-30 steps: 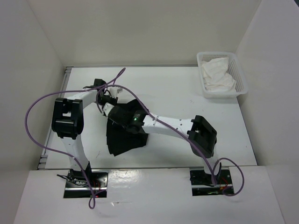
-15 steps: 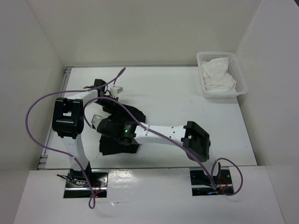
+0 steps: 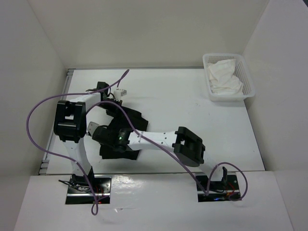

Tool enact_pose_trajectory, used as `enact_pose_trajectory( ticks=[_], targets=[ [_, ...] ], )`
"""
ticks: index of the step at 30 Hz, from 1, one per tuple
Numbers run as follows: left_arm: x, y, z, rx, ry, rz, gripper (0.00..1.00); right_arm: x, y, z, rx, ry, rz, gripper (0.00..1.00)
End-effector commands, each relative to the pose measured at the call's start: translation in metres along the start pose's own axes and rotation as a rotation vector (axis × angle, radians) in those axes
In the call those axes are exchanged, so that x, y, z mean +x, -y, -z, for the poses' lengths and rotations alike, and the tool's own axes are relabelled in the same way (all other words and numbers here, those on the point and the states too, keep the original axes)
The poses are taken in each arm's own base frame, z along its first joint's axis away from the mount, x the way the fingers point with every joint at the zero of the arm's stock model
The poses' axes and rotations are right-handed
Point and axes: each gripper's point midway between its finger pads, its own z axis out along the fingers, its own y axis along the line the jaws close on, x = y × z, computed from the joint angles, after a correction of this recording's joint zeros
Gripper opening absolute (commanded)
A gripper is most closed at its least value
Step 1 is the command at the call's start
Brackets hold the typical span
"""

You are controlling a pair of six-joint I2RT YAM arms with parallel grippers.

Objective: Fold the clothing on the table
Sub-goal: Fold the skirt

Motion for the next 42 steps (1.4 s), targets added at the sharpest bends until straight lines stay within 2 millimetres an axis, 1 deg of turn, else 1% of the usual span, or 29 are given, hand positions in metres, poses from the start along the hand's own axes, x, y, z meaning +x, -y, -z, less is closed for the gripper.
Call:
enact_pose_trajectory(
  ticks=[1, 2, 3, 4, 5, 6, 8, 9, 10, 12, 16, 17, 18, 19, 20, 22, 23, 24, 25, 26, 28, 32, 34, 36, 37, 39, 40, 41, 42],
  targets=[
    [0.006, 0.006, -0.009, 0.042, -0.017, 0.004, 0.00, -0.058, 0.000, 0.004, -0.008, 0.145, -0.124, 0.04],
    [0.006, 0.006, -0.009, 0.042, -0.017, 0.004, 0.00, -0.060, -0.010, -0.001, -0.045, 0.141, -0.128, 0.10],
    [0.006, 0.006, -0.009, 0.042, -0.017, 0.004, 0.00, -0.078, -0.002, 0.003, -0.055, 0.174, -0.177, 0.12],
    [0.007, 0.008, -0.009, 0.053, -0.022, 0.009, 0.00, -0.079, -0.005, 0.003, -0.076, 0.157, -0.177, 0.16],
    [0.007, 0.008, -0.009, 0.053, -0.022, 0.009, 0.00, -0.080, -0.016, -0.002, -0.118, 0.146, -0.176, 0.35],
    [0.007, 0.008, -0.009, 0.053, -0.022, 0.009, 0.00, -0.101, -0.012, 0.008, -0.137, 0.190, -0.203, 0.40],
    [0.007, 0.008, -0.009, 0.053, -0.021, 0.000, 0.00, -0.104, -0.022, 0.010, -0.197, 0.170, -0.214, 0.52],
    [0.006, 0.009, -0.009, 0.062, -0.019, 0.000, 0.00, -0.123, -0.015, 0.022, -0.209, 0.215, -0.231, 0.64],
    [0.006, 0.009, -0.009, 0.062, -0.019, 0.000, 0.00, -0.122, -0.016, 0.026, -0.227, 0.200, -0.236, 0.78],
    [0.008, 0.010, -0.008, 0.064, -0.026, 0.006, 0.00, -0.136, -0.007, 0.038, -0.226, 0.228, -0.262, 0.83],
    [0.006, 0.013, -0.003, 0.060, -0.014, -0.003, 0.00, -0.137, 0.009, 0.054, -0.213, 0.221, -0.288, 0.87],
    [0.006, 0.013, -0.003, 0.060, -0.014, -0.003, 0.00, -0.123, 0.003, 0.051, -0.227, 0.180, -0.280, 0.87],
    [-0.002, 0.015, 0.004, 0.052, 0.014, -0.022, 0.00, -0.132, 0.014, 0.074, -0.238, 0.224, -0.308, 0.90],
    [-0.004, 0.016, 0.006, 0.049, 0.022, -0.027, 0.00, -0.130, 0.018, 0.081, -0.237, 0.234, -0.312, 0.92],
    [-0.008, 0.014, 0.013, 0.039, 0.042, -0.030, 0.00, -0.124, 0.020, 0.095, -0.219, 0.258, -0.315, 0.95],
    [-0.014, 0.012, 0.021, 0.026, 0.071, -0.027, 0.00, -0.113, 0.020, 0.105, -0.179, 0.260, -0.294, 0.97],
    [-0.019, 0.009, 0.032, 0.021, 0.101, -0.013, 0.01, -0.096, 0.004, 0.104, -0.167, 0.235, -0.251, 0.98],
    [-0.021, 0.009, 0.037, 0.031, 0.119, -0.009, 0.02, -0.096, 0.017, 0.124, -0.122, 0.269, -0.248, 0.99],
    [-0.024, 0.007, 0.043, 0.030, 0.138, -0.005, 0.04, -0.091, 0.017, 0.130, -0.104, 0.277, -0.229, 0.99],
    [-0.026, 0.007, 0.050, 0.042, 0.160, 0.000, 0.06, -0.073, 0.010, 0.128, -0.101, 0.250, -0.185, 0.99],
    [-0.029, -0.002, 0.070, 0.035, 0.214, 0.031, 0.10, -0.067, 0.022, 0.142, -0.087, 0.264, -0.176, 0.99],
    [-0.035, -0.011, 0.114, 0.007, 0.326, 0.046, 0.24, -0.039, 0.021, 0.149, -0.114, 0.233, -0.100, 0.99],
    [-0.037, -0.017, 0.132, -0.020, 0.370, 0.052, 0.36, -0.030, 0.034, 0.147, -0.092, 0.235, -0.094, 0.99],
    [-0.037, -0.012, 0.145, -0.033, 0.385, 0.037, 0.47, -0.014, 0.044, 0.148, -0.099, 0.233, -0.091, 0.99],
    [-0.035, -0.013, 0.151, -0.036, 0.396, 0.035, 0.53, -0.002, 0.059, 0.139, -0.082, 0.214, -0.103, 0.99],
    [-0.035, -0.009, 0.169, -0.052, 0.428, 0.034, 0.70, 0.003, 0.092, 0.147, -0.056, 0.249, -0.154, 0.99],
    [-0.035, -0.011, 0.177, -0.069, 0.446, 0.036, 0.76, 0.022, 0.127, 0.138, -0.002, 0.219, -0.202, 0.99],
    [-0.034, -0.006, 0.189, -0.086, 0.462, 0.018, 0.97, 0.024, 0.150, 0.150, 0.002, 0.255, -0.246, 0.99],
    [-0.035, -0.005, 0.198, -0.103, 0.481, 0.011, 1.00, 0.030, 0.173, 0.154, 0.027, 0.265, -0.285, 0.99]
  ],
)
